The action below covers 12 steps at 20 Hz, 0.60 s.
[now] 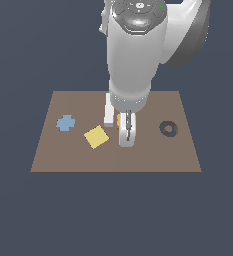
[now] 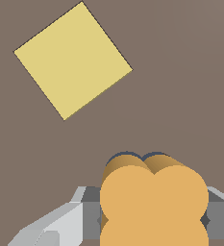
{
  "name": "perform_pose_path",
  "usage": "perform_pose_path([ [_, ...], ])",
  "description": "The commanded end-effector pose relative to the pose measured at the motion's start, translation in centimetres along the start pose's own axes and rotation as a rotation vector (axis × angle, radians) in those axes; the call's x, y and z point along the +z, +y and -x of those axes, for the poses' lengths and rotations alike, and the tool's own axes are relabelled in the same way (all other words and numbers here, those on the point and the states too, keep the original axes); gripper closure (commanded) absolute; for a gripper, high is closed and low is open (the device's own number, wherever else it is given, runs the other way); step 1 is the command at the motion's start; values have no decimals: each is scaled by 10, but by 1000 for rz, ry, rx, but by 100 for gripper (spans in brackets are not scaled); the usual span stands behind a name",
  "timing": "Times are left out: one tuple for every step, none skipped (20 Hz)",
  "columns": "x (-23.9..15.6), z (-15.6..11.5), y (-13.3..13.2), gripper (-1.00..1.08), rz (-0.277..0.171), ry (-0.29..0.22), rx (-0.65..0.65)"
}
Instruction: Insert a designated object into the corresponding slot on a board.
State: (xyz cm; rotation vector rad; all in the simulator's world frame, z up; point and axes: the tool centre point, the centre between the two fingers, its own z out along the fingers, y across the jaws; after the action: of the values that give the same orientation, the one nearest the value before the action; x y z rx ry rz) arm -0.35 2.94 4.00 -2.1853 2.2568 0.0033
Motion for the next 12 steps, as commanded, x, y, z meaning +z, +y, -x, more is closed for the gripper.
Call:
perform_pose_path([
  [0, 1, 1, 108, 0, 0, 14],
  [0, 1, 1, 108, 0, 0, 16],
  [0, 1, 1, 108, 0, 0, 17],
  [0, 1, 1, 108, 0, 0, 12],
  [0, 1, 1, 108, 0, 0, 12],
  [1, 1, 1, 108, 0, 0, 13],
  [3, 1, 1, 108, 0, 0, 14],
  [6, 1, 1, 108, 1, -1, 15],
  [8, 1, 1, 108, 1, -1, 16],
  [9, 1, 1, 108, 1, -1, 17],
  [10, 1, 1, 108, 1, -1, 17],
  [10, 1, 1, -92, 1, -1, 17],
])
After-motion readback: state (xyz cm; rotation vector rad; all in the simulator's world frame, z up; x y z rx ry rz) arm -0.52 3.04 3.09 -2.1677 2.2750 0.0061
